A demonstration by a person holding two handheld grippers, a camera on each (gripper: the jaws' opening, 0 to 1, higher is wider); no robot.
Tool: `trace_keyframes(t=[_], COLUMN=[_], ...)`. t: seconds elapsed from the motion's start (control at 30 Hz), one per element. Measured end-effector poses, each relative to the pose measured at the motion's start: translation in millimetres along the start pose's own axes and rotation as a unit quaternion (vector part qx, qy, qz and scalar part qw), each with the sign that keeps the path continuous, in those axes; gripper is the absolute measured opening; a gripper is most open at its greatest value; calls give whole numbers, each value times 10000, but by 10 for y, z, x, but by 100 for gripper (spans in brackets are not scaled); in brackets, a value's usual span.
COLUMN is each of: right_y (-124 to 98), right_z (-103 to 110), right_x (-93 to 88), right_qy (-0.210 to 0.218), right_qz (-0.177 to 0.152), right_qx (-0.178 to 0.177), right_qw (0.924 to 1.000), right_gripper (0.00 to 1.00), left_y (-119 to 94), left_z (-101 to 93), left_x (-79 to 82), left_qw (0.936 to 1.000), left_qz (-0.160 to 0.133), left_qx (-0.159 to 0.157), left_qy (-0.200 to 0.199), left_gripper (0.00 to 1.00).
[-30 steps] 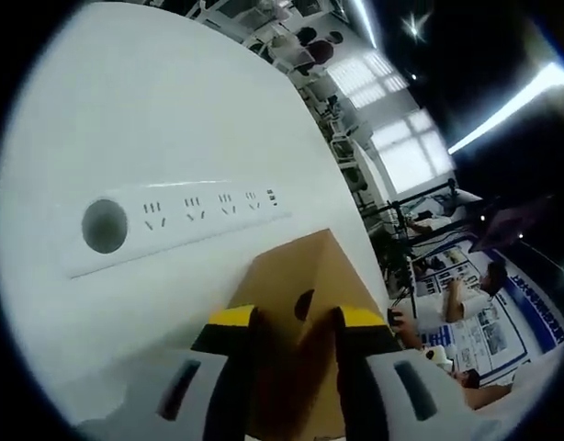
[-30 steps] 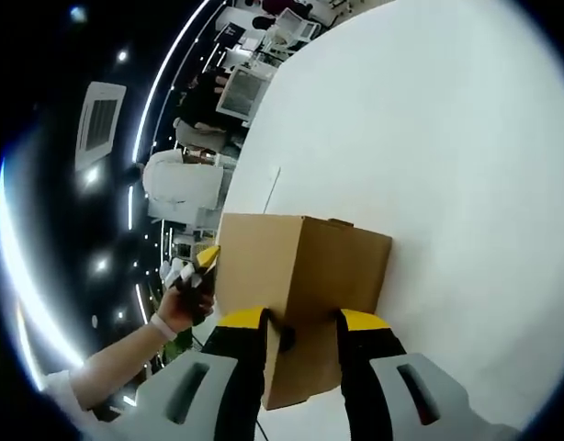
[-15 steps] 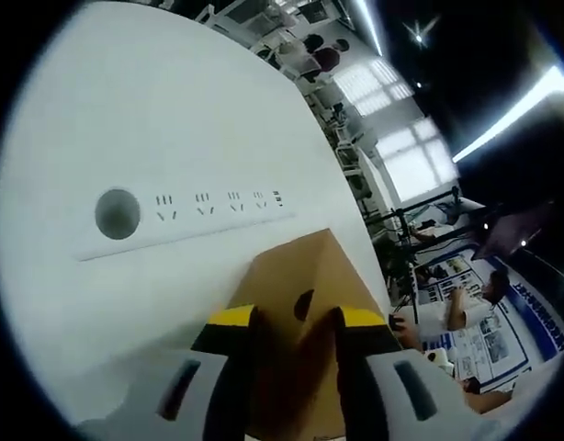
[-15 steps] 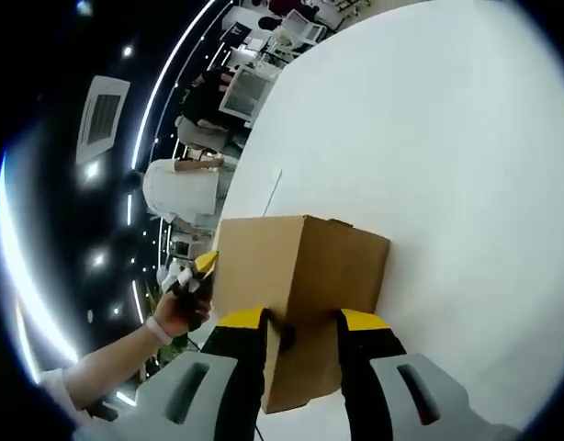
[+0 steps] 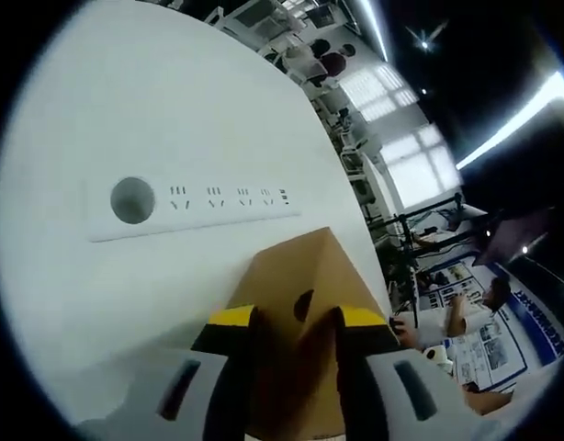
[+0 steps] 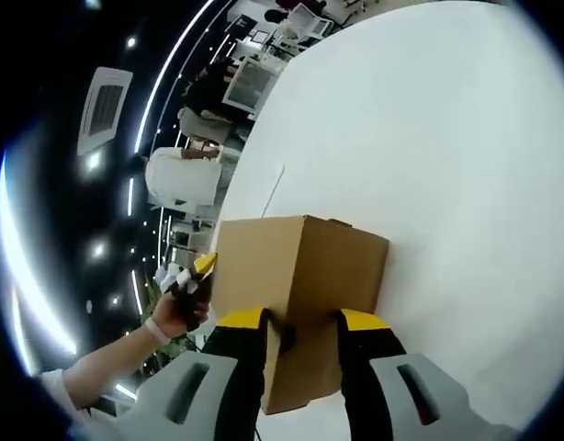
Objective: Operate the shoe box by opening the lid, removing the specified soft item, and placing it in the target area until the item is outside and the box remains undamaged.
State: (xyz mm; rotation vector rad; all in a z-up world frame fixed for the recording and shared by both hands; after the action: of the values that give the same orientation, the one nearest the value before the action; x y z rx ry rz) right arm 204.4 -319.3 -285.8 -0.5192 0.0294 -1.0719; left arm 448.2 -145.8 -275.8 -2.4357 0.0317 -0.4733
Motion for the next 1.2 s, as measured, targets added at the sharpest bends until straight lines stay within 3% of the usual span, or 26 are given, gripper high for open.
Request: trace_keyframes(t=[1.2], right_y=[21], right_z=[-28], right_x=[120], right_qy=[-184], right_qz=[175], right_qx=[85], right_qw=[9996], right_gripper=[29], left_y=[-111], left_z=[47], left_x=[-124], left_qw=[9995], left_qz=[-180], left_qx=[52], left_qy=[-250], left_gripper=[32])
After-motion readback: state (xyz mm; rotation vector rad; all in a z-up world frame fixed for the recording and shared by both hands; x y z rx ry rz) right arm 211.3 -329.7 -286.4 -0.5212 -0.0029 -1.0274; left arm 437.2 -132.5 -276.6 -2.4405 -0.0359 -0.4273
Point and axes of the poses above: the point that each gripper's makers call its tool centre point, and the gripper's own axes: y roughly forward along the fingers, z roughly to its left, x roughly out of its top, the point moved 3 cm from there along -y, roughly backward along the fingers, and after that the axes turned 7 degrees about x, right-handed, at the moved point
